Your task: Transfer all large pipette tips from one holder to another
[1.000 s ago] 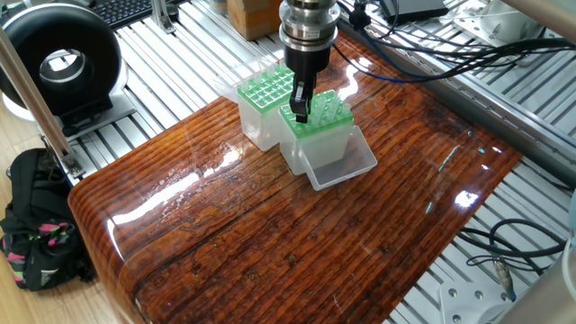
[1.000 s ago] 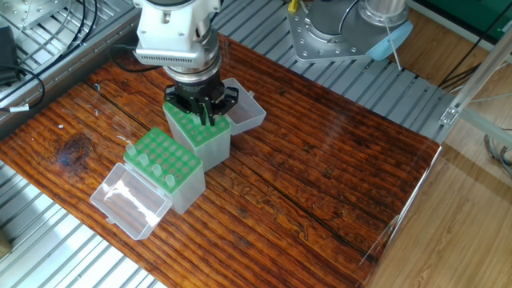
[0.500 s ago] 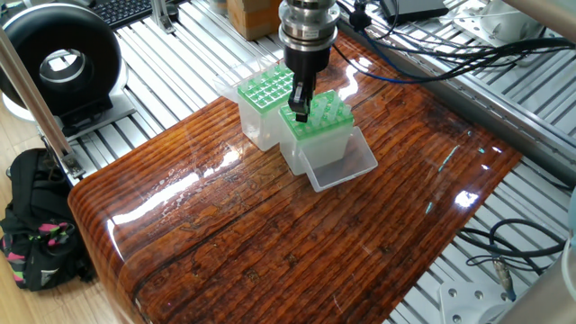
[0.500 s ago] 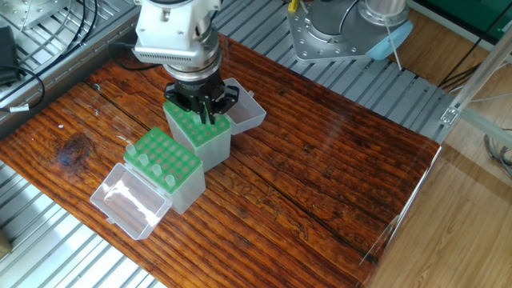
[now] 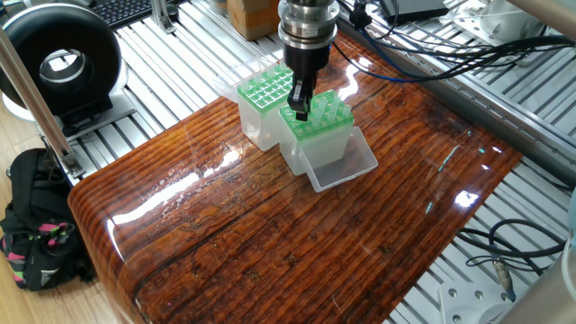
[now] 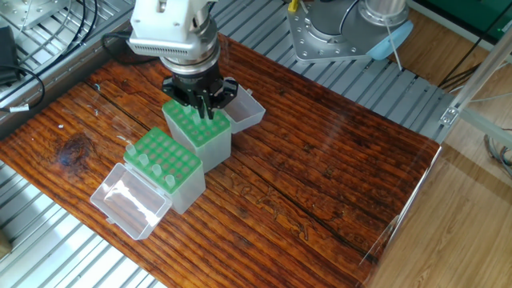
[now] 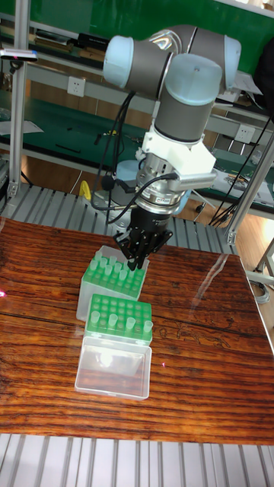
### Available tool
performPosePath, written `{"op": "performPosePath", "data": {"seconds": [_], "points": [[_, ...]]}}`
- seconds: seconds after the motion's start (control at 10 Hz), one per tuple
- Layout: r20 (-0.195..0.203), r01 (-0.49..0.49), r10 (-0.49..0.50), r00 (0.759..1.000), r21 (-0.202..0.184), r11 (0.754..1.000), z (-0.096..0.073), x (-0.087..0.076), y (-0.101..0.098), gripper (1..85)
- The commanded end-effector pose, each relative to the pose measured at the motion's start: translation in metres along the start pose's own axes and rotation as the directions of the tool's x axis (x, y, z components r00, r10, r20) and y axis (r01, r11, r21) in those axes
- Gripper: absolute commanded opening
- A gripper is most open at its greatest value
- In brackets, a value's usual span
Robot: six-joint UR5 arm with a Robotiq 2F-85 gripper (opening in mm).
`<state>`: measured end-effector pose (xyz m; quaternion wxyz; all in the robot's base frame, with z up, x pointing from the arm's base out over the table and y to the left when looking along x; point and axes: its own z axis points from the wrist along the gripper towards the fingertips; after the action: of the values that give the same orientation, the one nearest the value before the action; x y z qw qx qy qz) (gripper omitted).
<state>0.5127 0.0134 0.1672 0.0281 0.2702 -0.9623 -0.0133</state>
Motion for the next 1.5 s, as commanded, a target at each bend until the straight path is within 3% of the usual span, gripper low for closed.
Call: {"op": "performPosePath", "data": {"seconds": [0.0,0.9,1.4], "points": [[0.01,-0.005,0.005,1.0,-0.003,1.0,-0.012,-0.007,-0.001,13.3],[-0.012,-0.016,0.015,1.0,-0.019,1.0,-0.046,-0.006,0.004,13.3],[-0.05,-0.019,0.018,0.999,-0.021,1.0,-0.08,0.005,0.003,13.3]]}}
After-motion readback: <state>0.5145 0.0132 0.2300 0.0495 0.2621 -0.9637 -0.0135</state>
